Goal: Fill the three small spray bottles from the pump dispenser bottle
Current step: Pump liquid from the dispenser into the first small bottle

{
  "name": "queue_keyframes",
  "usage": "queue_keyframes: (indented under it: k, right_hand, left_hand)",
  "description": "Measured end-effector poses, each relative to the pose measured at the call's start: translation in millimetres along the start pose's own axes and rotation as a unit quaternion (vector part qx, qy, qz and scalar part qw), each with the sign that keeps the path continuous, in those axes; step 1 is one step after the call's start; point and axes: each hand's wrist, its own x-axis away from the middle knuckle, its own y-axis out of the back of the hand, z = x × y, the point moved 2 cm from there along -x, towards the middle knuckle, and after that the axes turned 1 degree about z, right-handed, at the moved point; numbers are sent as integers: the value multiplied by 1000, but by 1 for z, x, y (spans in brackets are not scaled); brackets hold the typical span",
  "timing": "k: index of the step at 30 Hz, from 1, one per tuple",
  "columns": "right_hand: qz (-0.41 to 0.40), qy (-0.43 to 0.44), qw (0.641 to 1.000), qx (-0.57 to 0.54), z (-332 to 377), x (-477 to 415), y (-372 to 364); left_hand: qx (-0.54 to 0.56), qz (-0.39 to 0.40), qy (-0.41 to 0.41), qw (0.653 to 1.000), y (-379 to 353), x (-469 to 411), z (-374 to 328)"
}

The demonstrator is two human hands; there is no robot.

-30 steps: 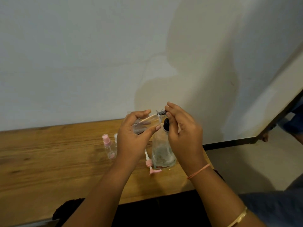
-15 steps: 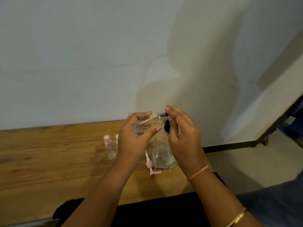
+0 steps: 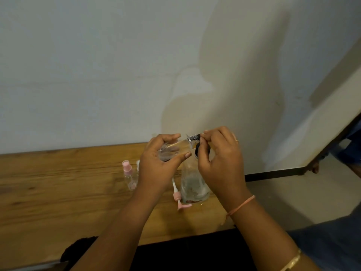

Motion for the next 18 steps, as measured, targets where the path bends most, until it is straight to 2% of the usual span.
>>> queue_keyframes:
  k: [18]
  right_hand:
    - [-16,26,999,23,7,-4,2]
  left_hand:
    - [13,-10,-9,1000,0,1,-7]
